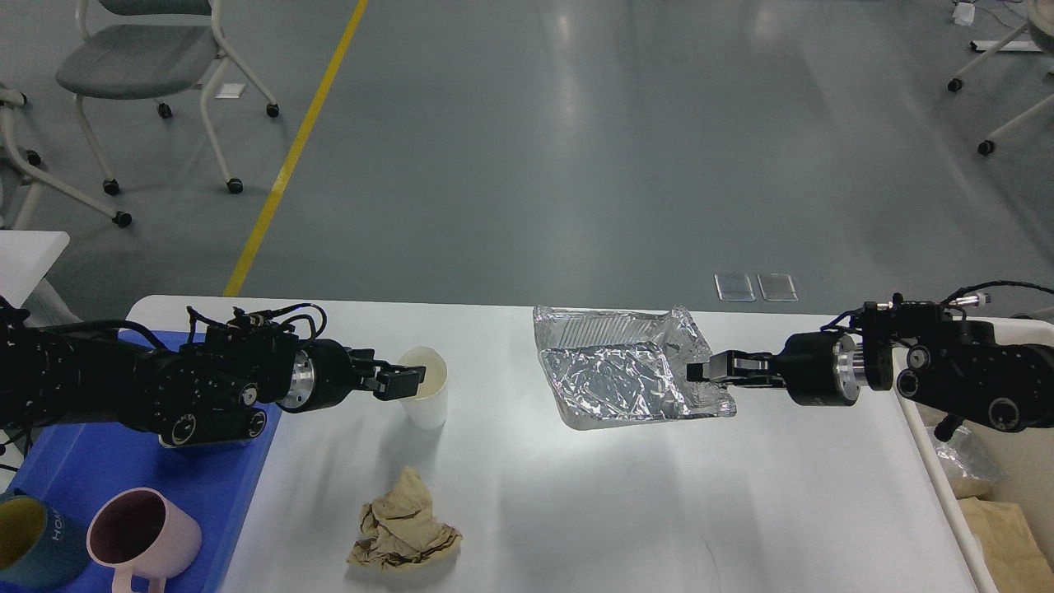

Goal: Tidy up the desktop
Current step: 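Swing the left gripper over to the white paper cup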

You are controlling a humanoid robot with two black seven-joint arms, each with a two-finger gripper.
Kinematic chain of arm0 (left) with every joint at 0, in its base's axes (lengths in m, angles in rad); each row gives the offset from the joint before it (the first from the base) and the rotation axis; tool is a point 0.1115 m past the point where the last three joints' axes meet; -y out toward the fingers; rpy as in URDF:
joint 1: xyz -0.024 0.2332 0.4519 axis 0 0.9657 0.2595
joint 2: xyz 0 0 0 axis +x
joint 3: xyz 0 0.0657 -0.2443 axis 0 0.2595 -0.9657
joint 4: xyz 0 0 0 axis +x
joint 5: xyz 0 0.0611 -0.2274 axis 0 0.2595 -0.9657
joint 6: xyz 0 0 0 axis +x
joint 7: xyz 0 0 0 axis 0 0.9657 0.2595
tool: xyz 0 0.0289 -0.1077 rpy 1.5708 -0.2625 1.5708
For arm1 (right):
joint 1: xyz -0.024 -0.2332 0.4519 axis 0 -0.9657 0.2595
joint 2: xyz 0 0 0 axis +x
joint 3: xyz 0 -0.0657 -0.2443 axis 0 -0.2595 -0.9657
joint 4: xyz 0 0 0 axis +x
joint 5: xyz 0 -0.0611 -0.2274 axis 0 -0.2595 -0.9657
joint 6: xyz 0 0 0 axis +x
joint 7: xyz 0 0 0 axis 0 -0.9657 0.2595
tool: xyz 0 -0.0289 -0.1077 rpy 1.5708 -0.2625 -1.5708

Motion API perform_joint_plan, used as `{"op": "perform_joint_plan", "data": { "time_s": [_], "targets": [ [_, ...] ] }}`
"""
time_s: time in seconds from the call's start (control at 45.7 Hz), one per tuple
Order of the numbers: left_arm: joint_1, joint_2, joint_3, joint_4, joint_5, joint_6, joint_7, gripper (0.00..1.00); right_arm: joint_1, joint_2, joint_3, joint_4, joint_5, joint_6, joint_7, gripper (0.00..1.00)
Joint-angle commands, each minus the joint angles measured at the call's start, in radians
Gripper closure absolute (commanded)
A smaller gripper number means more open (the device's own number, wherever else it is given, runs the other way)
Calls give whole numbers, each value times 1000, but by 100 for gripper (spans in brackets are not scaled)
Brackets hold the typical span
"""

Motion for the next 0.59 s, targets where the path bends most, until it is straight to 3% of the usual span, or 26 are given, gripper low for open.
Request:
{"op": "perform_joint_plan", "data": {
  "time_s": [0.0,0.306,0.569],
  "targets": [
    [-2,-5,15,1,2,1,0,27,-1,0,0,0,0,0,0,100],
    [1,-2,30,1,2,1,0,43,-1,0,-1,-6,0,0,2,100],
    [23,-2,29,2,2,1,0,74,-8,0,0,-6,0,0,2,100]
  ]
}}
